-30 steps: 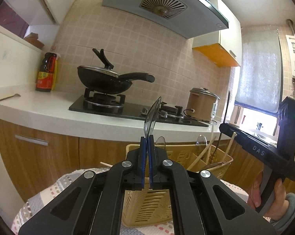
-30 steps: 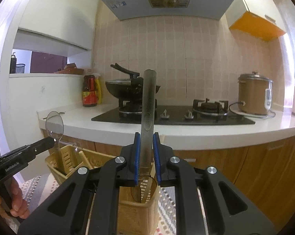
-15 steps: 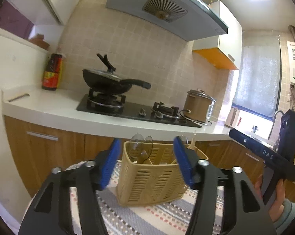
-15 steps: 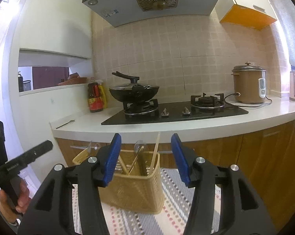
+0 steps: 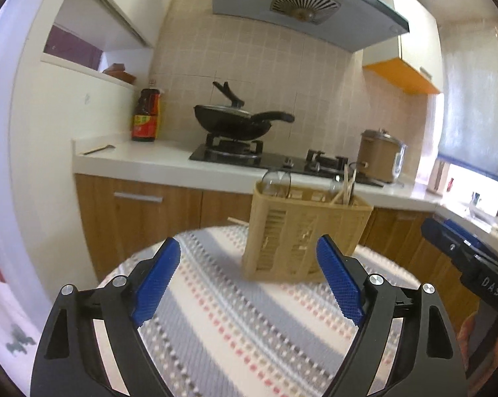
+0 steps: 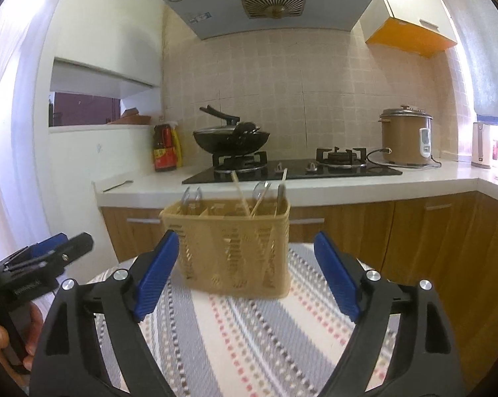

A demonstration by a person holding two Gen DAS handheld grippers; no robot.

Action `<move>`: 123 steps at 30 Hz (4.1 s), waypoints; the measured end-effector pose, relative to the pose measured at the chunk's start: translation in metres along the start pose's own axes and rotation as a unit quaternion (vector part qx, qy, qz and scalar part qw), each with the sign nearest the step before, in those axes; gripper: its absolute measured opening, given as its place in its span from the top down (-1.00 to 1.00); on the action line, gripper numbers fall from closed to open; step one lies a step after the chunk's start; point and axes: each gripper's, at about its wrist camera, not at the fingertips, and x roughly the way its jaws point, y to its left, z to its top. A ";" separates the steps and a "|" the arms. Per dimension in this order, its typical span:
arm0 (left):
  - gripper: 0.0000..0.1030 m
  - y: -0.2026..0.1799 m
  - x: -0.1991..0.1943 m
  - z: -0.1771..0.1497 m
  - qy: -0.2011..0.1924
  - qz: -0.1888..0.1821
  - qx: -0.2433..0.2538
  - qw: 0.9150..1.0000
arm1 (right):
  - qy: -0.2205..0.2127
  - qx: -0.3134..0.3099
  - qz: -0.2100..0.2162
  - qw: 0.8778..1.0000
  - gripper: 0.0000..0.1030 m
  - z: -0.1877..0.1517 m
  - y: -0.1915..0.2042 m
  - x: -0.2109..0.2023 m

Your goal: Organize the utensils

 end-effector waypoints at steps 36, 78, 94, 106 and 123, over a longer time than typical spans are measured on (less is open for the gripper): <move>-0.85 -0.007 -0.023 -0.042 -0.070 0.093 0.015 0.993 | -0.002 -0.012 -0.047 0.999 -0.69 -0.041 0.012 0.003; -0.85 -0.016 -0.026 -0.038 -0.100 0.122 0.045 0.986 | 0.004 -0.012 -0.066 0.998 -0.74 -0.042 0.012 0.008; -0.85 -0.018 -0.025 -0.039 -0.096 0.133 0.051 0.985 | 0.005 -0.012 -0.066 0.998 -0.74 -0.043 0.012 0.006; -0.85 -0.017 -0.022 -0.037 -0.086 0.138 0.051 0.985 | 0.007 -0.012 -0.067 0.998 -0.75 -0.044 0.013 0.007; -0.85 -0.015 -0.019 -0.037 -0.078 0.139 0.051 0.986 | 0.006 -0.010 -0.070 0.997 -0.79 -0.044 0.012 0.006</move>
